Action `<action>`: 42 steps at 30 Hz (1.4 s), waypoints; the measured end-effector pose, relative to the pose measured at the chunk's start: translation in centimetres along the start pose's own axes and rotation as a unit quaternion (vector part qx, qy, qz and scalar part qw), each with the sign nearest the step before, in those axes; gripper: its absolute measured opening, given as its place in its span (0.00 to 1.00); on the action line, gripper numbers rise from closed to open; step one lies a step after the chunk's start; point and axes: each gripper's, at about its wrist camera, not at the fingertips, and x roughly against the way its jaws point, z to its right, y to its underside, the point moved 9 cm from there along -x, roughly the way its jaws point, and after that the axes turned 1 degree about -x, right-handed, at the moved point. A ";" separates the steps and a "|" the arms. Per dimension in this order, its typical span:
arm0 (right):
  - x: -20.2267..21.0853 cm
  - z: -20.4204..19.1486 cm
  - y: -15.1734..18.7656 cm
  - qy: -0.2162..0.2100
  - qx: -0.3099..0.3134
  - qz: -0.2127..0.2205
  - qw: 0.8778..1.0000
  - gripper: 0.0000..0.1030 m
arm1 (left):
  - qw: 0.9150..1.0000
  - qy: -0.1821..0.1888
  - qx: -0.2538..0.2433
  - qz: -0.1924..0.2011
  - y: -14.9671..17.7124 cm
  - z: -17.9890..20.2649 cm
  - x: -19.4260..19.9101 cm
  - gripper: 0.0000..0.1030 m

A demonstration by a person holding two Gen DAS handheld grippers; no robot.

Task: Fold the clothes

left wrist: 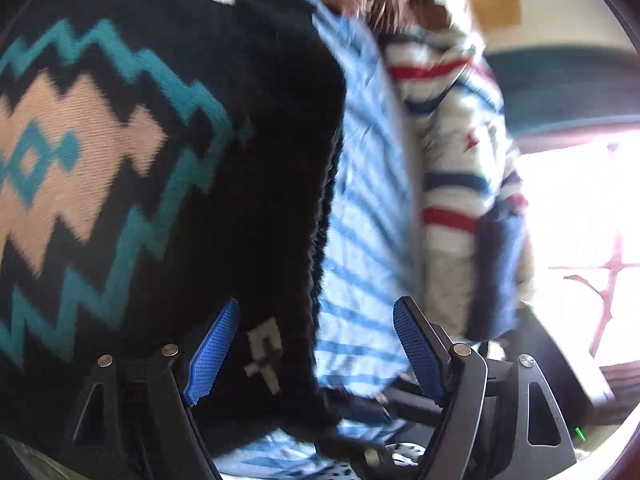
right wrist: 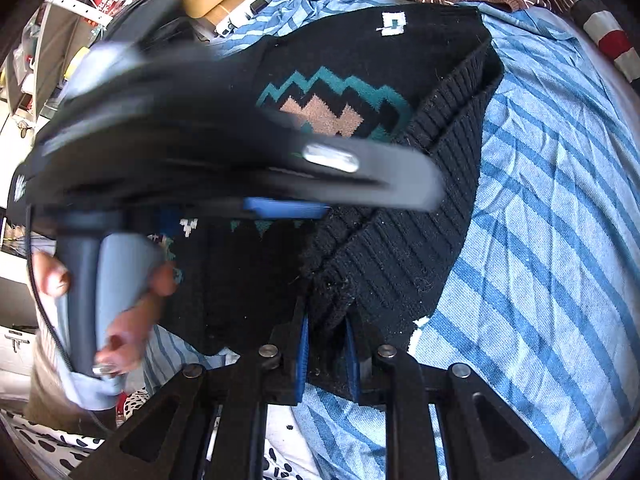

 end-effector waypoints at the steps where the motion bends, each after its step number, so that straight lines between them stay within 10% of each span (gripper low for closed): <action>1: 0.0 0.0 0.1 0.000 0.001 -0.002 1.000 0.17 | 1.000 -0.009 -0.002 -0.010 0.0 -0.1 -0.9 0.66; 4: -0.2 0.0 0.6 0.000 0.004 -0.010 1.000 0.17 | 0.999 -0.040 -0.003 -0.022 1.3 -1.5 -2.2 0.05; 9: -0.5 -1.6 1.7 -0.031 0.023 -0.033 0.999 0.22 | 0.998 -0.004 0.040 0.046 2.8 -4.3 1.7 0.05; 11: -0.4 -2.4 2.1 -0.051 0.026 -0.046 0.997 0.52 | 0.995 0.004 0.061 0.083 3.8 -6.2 4.3 0.05; 17: 1.5 -2.5 1.0 -0.099 -0.011 -0.018 0.995 0.66 | 0.978 0.024 0.150 0.139 7.9 -12.7 8.9 0.05; 30: -1.5 -3.3 2.5 -0.046 0.048 -0.073 0.995 0.59 | 0.968 0.012 0.205 0.146 11.0 -19.0 8.8 0.06; 33: -2.2 -3.9 2.6 -0.037 0.081 -0.079 0.993 0.54 | 0.966 0.016 0.214 0.146 11.3 -19.3 9.7 0.21; 37: -3.5 -3.3 3.0 0.002 0.118 -0.089 0.989 0.32 | 0.960 -0.062 0.203 0.181 12.3 -20.3 13.1 0.38; 42: -5.7 -3.5 3.9 0.033 0.153 -0.122 0.980 0.30 | 0.964 -0.122 0.130 0.197 13.0 -18.0 16.1 0.38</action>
